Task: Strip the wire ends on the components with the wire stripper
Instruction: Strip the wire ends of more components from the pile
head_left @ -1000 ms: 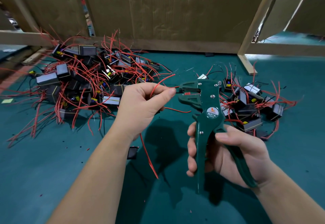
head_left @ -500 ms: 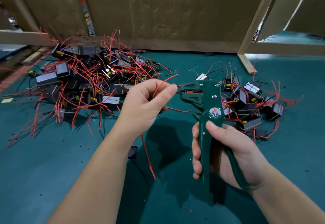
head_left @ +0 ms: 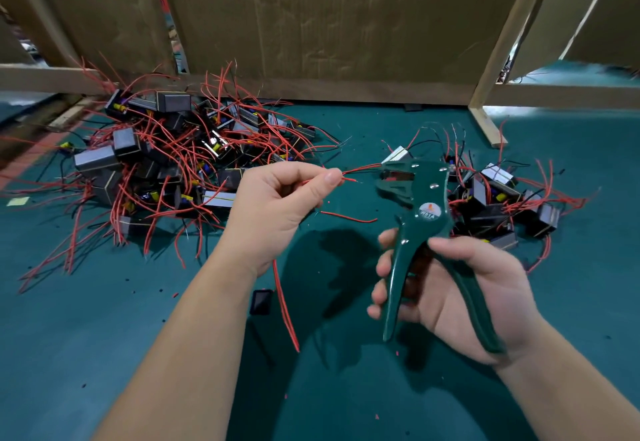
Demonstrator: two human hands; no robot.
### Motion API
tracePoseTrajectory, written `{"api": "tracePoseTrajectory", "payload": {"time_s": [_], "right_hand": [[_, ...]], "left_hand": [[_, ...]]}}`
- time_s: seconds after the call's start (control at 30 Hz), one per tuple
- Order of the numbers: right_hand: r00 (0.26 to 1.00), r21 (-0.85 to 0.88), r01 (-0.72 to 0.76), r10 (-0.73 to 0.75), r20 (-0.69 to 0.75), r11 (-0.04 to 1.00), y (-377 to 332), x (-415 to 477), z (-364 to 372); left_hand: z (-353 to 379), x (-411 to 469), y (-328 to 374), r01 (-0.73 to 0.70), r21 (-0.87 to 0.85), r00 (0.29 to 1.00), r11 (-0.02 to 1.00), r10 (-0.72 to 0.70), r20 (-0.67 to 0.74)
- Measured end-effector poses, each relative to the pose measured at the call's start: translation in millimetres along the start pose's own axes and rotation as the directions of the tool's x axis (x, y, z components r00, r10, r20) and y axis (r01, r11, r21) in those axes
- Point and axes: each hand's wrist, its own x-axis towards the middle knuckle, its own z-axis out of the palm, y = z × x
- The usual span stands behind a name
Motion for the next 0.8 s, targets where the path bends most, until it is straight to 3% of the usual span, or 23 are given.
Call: {"api": "tracePoseTrajectory", "payload": {"time_s": [0.23,0.8], "right_hand": [[0.984,-0.051,-0.021,0.030,0.174,0.998,8.2,-2.4,8.0],[0.979,-0.040,-0.007,0.015,0.203,0.999,6.8,-4.0,7.3]], "left_hand": [[6.8,-1.7,1.8,-0.021,-0.037,0.996,0.999,0.017,-0.091],[15.6,-5.4,1.3,0.019,-0.093,0.997,0.996,-0.025,-0.066]]}}
